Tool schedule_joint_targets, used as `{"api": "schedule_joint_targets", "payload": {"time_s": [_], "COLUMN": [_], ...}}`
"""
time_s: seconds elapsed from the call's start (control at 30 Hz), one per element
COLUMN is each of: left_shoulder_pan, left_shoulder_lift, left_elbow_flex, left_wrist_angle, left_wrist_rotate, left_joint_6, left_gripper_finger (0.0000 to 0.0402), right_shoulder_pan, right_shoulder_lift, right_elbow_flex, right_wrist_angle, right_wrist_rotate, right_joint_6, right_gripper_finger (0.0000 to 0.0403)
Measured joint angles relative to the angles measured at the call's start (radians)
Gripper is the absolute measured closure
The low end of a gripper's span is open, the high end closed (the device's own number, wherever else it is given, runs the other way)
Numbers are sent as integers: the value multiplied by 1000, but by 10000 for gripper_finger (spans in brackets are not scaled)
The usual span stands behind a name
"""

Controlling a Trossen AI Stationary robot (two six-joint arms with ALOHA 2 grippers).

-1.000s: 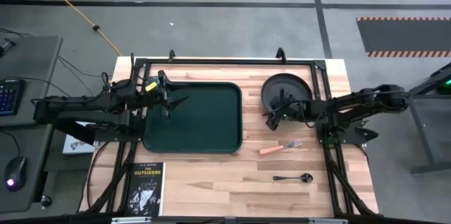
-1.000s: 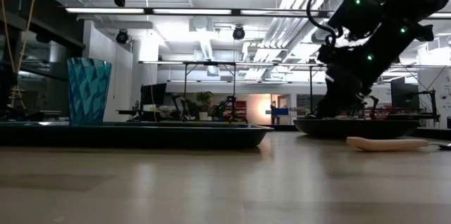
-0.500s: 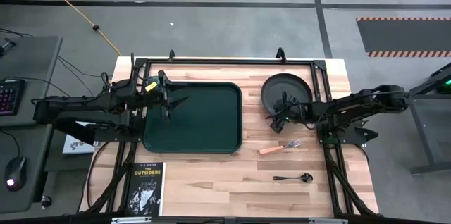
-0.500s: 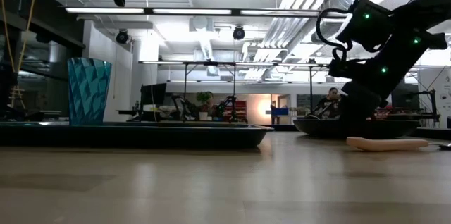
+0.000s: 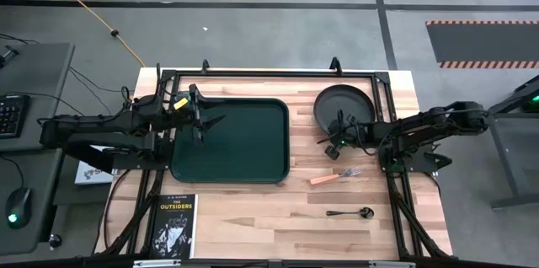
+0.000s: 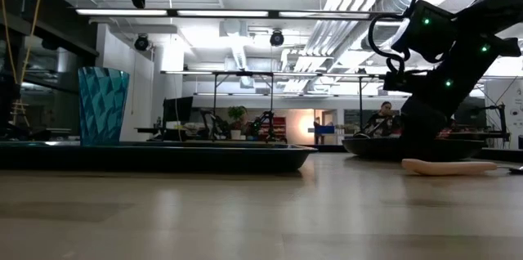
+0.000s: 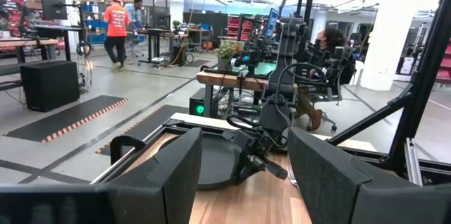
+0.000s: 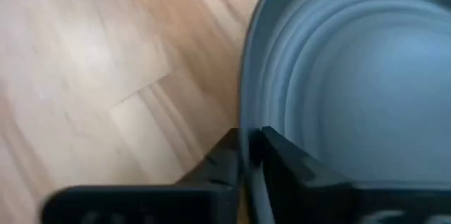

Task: Pick and place plate/cup/fork/spoon on tray
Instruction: Put the black plate on the black tray

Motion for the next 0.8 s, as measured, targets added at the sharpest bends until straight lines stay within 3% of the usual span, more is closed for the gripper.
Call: {"api": "schedule_joint_targets", "payload": {"time_s": [0.07, 0.23, 0.57, 0.8], "left_shoulder_pan": [0, 0, 0, 0], "left_shoulder_lift": [0, 0, 0, 0], "left_elbow_flex": [0, 0, 0, 0], "left_wrist_angle": [0, 0, 1, 2], "left_wrist_rotate": [0, 0, 0, 0], "left_joint_6": [0, 0, 0, 1], "left_gripper_finger": [200, 200, 200, 200], "right_shoulder_pan": [0, 4, 90, 184], "right_shoulder_lift": [-1, 0, 11, 195], "right_elbow_flex": [2, 21, 229, 441], "right_wrist_angle": [4, -3, 50, 103], "right_wrist_rotate": [15, 14, -1, -19], "right_joint_6": [-2, -2, -130, -332], "right_gripper_finger": [390, 393, 402, 402]}}
